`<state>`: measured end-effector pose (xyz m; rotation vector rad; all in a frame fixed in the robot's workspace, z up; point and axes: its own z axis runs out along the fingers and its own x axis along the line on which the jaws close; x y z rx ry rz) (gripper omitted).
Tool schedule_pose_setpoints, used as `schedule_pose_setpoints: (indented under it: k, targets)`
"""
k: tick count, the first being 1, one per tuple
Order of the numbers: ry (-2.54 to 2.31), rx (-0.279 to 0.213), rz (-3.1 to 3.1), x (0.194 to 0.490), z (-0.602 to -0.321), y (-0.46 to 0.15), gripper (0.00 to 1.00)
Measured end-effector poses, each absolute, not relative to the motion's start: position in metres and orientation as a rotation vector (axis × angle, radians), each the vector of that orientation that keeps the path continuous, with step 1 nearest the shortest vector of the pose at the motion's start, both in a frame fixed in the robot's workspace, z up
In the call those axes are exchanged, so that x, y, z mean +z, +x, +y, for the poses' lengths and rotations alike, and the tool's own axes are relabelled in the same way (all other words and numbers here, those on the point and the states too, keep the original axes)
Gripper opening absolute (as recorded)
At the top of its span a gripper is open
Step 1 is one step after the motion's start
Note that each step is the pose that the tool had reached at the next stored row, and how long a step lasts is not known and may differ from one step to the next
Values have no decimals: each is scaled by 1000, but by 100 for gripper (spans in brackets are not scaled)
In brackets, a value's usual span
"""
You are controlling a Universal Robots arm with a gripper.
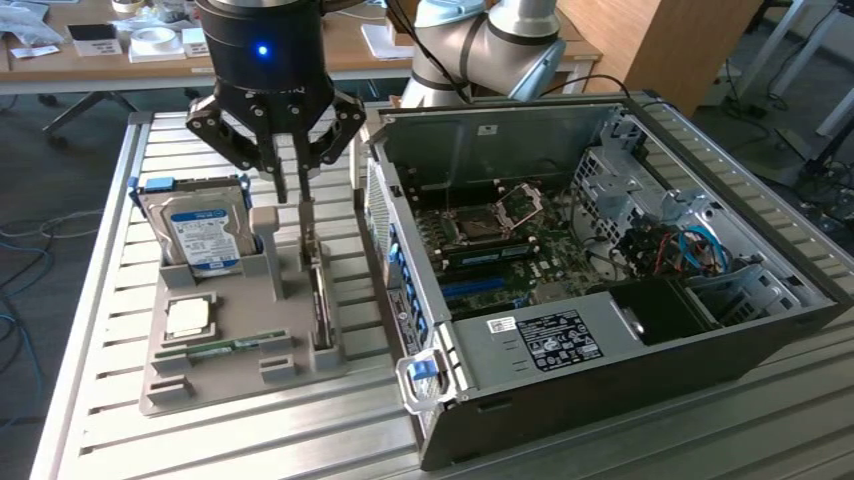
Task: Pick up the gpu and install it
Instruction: 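Pick up the gpu and move the gpu toward the slot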
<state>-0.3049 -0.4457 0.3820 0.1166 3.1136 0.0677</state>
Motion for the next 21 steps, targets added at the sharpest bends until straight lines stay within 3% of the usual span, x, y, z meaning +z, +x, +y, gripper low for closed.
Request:
schedule_pose_setpoints:
  k: [4,21]
  targets:
    - [117,68,3114,382,-446,-305,42]
    - [117,68,3114,379,-446,-305,42]
